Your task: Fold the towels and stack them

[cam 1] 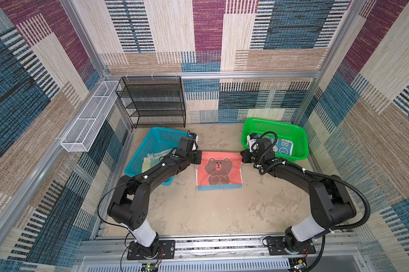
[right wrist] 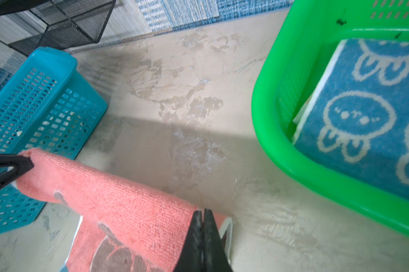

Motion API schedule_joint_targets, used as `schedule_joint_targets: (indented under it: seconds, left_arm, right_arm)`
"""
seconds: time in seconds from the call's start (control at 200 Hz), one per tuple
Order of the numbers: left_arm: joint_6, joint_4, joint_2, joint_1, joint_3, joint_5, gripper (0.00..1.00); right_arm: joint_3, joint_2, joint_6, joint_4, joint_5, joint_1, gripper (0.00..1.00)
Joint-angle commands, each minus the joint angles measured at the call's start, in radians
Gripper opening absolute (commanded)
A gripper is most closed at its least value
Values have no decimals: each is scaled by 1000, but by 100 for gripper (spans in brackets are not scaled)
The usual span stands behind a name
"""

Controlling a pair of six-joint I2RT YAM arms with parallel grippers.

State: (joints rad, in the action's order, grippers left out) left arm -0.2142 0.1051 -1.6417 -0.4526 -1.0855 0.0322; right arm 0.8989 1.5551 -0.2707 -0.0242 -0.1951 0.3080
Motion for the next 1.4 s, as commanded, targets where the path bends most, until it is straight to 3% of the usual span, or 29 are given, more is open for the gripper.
schedule_joint_targets:
  seconds: [0.0,0.356,0.671,0.706,0.831,0.896,1.022,1.257,1.397]
  left_arm:
    - [-22,-10,43,-18,55,8,0]
    - [-103,-7,204,-103,253,18,0]
    - [-161,-55,188,-133,364,-12,0]
    - [-169,-67,182,-134,376,-15,1]
    - [-181,-65,170,-135,385,-10,32]
    - [-187,-63,184,-135,393,-8,38]
    - [-192,-40,249,-136,402,-19,44]
    - [-201,15,404,-137,391,-28,44]
    - [-223,20,420,-138,375,6,44]
  right_arm:
    - [-48,-52,-2,-25,-38,0,0]
    - [-252,-225,-61,6,-98,11,0]
    - [-401,-238,-148,-20,-128,57,0]
    - [-408,-227,-153,-20,-128,59,3]
    - [-416,-215,-158,-1,-120,60,17]
    - [-417,-234,-155,9,-116,59,25]
    - [-410,-286,-140,39,-104,59,39]
    - [-380,-344,-121,60,-133,59,42]
    - [-364,-323,-124,55,-162,59,47]
